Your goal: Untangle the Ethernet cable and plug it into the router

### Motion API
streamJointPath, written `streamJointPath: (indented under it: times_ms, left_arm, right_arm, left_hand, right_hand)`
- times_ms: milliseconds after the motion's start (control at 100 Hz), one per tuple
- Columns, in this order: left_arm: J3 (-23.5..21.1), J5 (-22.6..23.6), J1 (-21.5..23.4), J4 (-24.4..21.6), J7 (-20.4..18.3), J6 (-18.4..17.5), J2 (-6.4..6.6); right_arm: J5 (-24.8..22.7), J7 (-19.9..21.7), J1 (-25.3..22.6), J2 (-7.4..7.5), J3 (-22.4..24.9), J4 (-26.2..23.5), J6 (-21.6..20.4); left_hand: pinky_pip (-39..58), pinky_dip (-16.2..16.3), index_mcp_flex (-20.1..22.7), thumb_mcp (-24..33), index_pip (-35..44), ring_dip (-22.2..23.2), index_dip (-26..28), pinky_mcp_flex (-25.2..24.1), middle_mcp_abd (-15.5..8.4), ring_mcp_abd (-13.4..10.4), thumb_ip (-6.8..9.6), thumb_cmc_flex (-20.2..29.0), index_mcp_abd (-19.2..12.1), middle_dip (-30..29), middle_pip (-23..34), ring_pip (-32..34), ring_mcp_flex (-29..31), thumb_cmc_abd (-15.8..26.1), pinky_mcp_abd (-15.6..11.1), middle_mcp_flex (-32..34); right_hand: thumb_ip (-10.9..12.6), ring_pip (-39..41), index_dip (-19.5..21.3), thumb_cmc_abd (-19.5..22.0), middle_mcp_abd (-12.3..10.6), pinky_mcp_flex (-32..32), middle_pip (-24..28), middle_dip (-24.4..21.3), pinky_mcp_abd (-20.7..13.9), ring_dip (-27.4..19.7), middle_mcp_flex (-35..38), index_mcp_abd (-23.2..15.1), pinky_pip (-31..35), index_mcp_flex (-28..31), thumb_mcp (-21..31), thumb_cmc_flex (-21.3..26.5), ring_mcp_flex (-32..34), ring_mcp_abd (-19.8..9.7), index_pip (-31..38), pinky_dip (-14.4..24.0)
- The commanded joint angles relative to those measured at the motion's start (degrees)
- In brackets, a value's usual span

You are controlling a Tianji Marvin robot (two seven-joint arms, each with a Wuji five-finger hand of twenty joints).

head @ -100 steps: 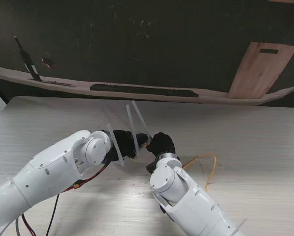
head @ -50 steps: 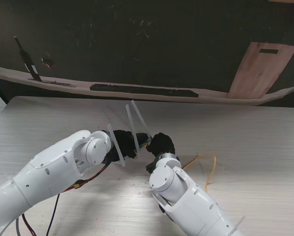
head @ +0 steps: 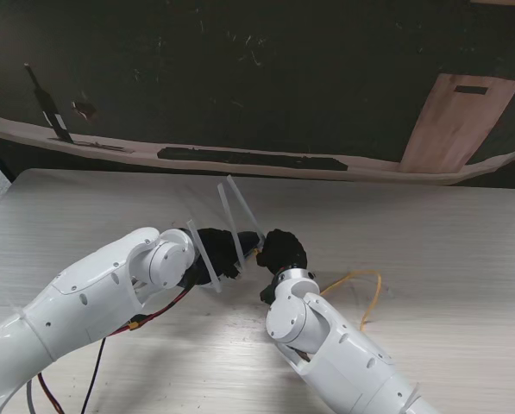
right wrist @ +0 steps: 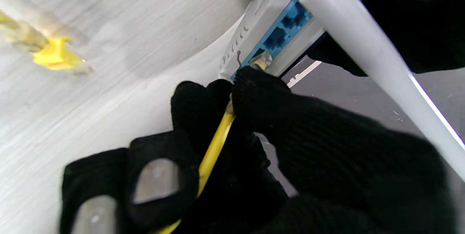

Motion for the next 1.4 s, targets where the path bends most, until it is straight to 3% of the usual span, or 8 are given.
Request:
streamJointPath:
  times_ms: [0, 310, 400, 660, 750, 780, 850, 1390]
  left_arm:
    - [2.2, -0.5, 2.7, 2.1, -2.8, -0.5, -0.03]
    - [2.9, -0.7, 2.4, 2.8, -1.9, -0.5, -0.45]
    - [2.7, -0.7, 2.6, 2.9, -1.4, -0.7, -0.59]
    - [1.9, -0.8, 3.0, 3.0, -1.3, -1.0, -0.55]
    - [1.2, -0.6, 3.2, 3.2, -1.2, -1.5, -0.49]
    - [0.9, -0.6, 3.3, 3.3, -1.1, -1.9, -0.48]
    - [0.7, -0.6, 3.0, 4.0, -1.3, -3.4, -0.40]
    - [-1.9, 1.5, 4.8, 3.6, -0.1, -6.1, -0.03]
  right_arm:
    - [-0.3, 1.2, 0.2, -0.07, -0.2, -0.6, -0.9]
    - [-0.3, 2.3, 0.3, 0.14, -0.8, -1.3, -0.9]
    - [-0.1, 2.5, 0.4, 0.06, -0.9, -1.3, -0.7]
    - [-0.4, 2.3, 0.3, 0.05, -1.0, -1.0, -0.6]
    - [-1.1, 2.1, 0.2, 0.18, -1.0, -0.8, -0.5]
    - [-1.5, 2.1, 0.2, 0.27, -1.0, -0.8, -0.6]
    - [-2.0, 2.0, 0.1, 0.41, -0.9, -0.8, -0.6]
    - [-3.0, 1.4, -1.6, 0.90, 0.5, -2.9, 0.2]
  left_hand:
    - [-1.0, 1.7, 7.2, 16.9, 21.7, 4.9, 5.2, -1.0, -26.3, -18.0, -1.14, 33.7, -28.7, 6.2, 15.9, 12.4, 7.1, 4.8, -15.6, 7.9]
    - [-0.6, 1.7, 7.5, 17.9, 22.5, 5.7, 5.6, -0.5, -26.3, -17.6, -1.82, 35.2, -29.0, 6.8, 15.9, 11.9, 8.2, 5.1, -15.0, 8.7]
    - [0.9, -3.0, 7.8, 17.8, 22.8, 6.4, 5.8, -0.4, -26.4, -17.4, -1.56, 36.9, -29.0, 6.8, 16.2, 11.4, 8.9, 6.2, -13.7, 9.0]
    - [1.4, -6.2, 7.7, 18.6, 23.2, 6.7, 6.1, -0.5, -27.0, -17.9, -0.05, 39.1, -29.4, 6.4, 17.4, 11.1, 9.2, 6.4, -12.7, 8.5]
    - [2.7, -8.3, 7.9, 19.3, 23.5, 7.3, 6.2, -0.5, -27.4, -18.2, -0.63, 40.9, -29.7, 5.7, 18.4, 10.9, 9.6, 4.9, -12.5, 8.3]
    - [3.2, -9.2, 8.0, 20.6, 23.9, 7.3, 6.4, -0.3, -27.5, -18.5, -2.33, 41.1, -29.8, 5.2, 19.0, 10.8, 10.0, 4.2, -12.6, 8.3]
    - [3.3, -10.0, 8.1, 21.5, 23.9, 7.1, 6.4, 0.4, -27.9, -19.0, -3.28, 41.6, -30.1, 4.9, 19.4, 10.7, 10.5, 3.2, -13.0, 8.6]
    - [3.7, -11.3, 8.6, 23.3, 24.6, 7.2, 6.8, 1.0, -28.7, -19.6, -4.72, 42.1, -31.0, 3.7, 20.2, 10.4, 11.2, 1.6, -13.2, 8.7]
  right_hand:
    - [1.2, 6.0, 1.7, 3.3, 12.8, 1.8, 7.0, 0.9, -12.1, 1.2, 7.4, 3.0, 12.7, 1.9, 1.9, 3.1, -0.6, -2.6, 2.4, 0.7]
    - [1.2, 6.1, 1.8, 3.2, 12.9, 1.9, 7.0, 0.9, -12.3, 1.2, 7.5, 3.5, 12.7, 1.8, 1.9, 3.2, -0.6, -3.0, 2.4, 0.9]
    - [1.2, 6.2, 1.8, 3.2, 12.9, 1.9, 7.1, 0.9, -12.3, 1.2, 7.6, 3.5, 12.7, 1.8, 2.0, 3.2, -0.6, -3.1, 2.4, 1.0]
    - [1.2, 6.3, 1.8, 3.1, 13.0, 1.9, 7.1, 0.9, -12.5, 1.3, 7.6, 3.5, 12.7, 1.8, 2.0, 3.2, -0.6, -3.2, 2.5, 1.2]
    - [1.2, 6.3, 1.8, 3.1, 13.0, 1.9, 7.1, 0.9, -12.5, 1.3, 7.7, 3.6, 12.7, 1.8, 2.0, 3.3, -0.6, -3.2, 2.5, 1.2]
    - [1.3, 6.3, 1.8, 3.1, 13.0, 1.9, 7.1, 0.9, -12.5, 1.3, 7.7, 3.6, 12.7, 1.8, 2.0, 3.3, -0.6, -3.2, 2.5, 1.2]
    - [1.3, 6.3, 1.8, 3.0, 13.1, 1.9, 7.1, 0.9, -12.5, 1.3, 7.7, 3.8, 12.7, 1.8, 2.0, 3.4, -0.6, -3.3, 2.5, 1.3]
    - [1.2, 6.5, 1.6, 2.7, 13.2, 1.9, 7.1, 0.8, -12.5, 1.5, 8.1, 4.3, 12.7, 2.0, 2.0, 3.5, -0.6, -3.2, 2.5, 1.6]
